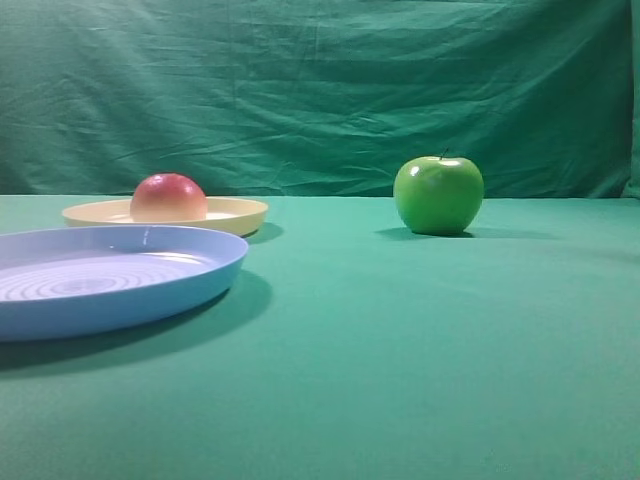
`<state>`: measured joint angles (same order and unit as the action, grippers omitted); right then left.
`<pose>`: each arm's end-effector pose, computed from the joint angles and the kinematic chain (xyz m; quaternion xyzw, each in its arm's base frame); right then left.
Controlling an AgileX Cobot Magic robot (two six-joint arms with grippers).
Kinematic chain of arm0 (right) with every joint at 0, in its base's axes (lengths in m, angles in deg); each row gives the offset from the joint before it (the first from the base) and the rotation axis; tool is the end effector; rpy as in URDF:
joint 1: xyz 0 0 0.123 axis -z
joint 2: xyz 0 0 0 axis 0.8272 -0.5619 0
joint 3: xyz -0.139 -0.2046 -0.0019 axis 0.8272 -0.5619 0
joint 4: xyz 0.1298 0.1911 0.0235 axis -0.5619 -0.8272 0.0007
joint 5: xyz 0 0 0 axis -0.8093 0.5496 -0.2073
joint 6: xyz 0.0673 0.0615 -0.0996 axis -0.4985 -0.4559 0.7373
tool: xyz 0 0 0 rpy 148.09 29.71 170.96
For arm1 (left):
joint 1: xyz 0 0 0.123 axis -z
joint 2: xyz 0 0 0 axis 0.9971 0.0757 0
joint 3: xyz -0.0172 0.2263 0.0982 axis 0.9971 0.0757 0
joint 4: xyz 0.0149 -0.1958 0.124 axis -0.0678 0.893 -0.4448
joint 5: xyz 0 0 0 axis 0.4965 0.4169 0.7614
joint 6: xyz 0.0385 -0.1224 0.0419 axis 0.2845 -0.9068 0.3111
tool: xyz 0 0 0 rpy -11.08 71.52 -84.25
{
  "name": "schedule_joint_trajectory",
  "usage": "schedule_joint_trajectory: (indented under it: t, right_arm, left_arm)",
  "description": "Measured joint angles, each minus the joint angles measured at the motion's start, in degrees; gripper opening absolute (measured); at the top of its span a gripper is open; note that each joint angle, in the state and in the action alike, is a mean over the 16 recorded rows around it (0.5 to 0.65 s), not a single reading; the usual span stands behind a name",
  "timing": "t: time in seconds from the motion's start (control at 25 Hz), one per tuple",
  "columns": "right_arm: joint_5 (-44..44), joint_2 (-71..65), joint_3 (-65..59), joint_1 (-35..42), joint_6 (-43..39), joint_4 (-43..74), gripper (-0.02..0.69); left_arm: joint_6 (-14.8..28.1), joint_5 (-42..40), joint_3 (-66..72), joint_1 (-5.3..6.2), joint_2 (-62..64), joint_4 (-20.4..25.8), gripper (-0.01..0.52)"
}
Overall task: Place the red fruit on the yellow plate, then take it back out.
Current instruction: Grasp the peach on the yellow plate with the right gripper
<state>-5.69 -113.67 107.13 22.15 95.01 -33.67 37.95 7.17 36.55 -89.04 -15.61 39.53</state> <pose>0.3287 0.2600 0.2507 -0.4455 0.8119 0.1662 0.3388 0.1108 0.0227 0.1667 -0.0701 0.7912 0.0572 0.6048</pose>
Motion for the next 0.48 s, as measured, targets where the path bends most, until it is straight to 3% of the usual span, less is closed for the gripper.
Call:
schedule_joint_trajectory:
  t: [0.28, 0.48]
  right_arm:
    - [1.6, -15.57, 15.68, -2.26, 5.54, -4.83, 0.013]
    - [-0.28, -22.29, 21.25, -3.71, 9.24, -8.51, 0.098]
  left_arm:
    - [0.0, 0.0, 0.0, 0.0, 0.0, 0.0, 0.0]
    - [0.0, 0.0, 0.0, 0.0, 0.0, 0.0, 0.0]
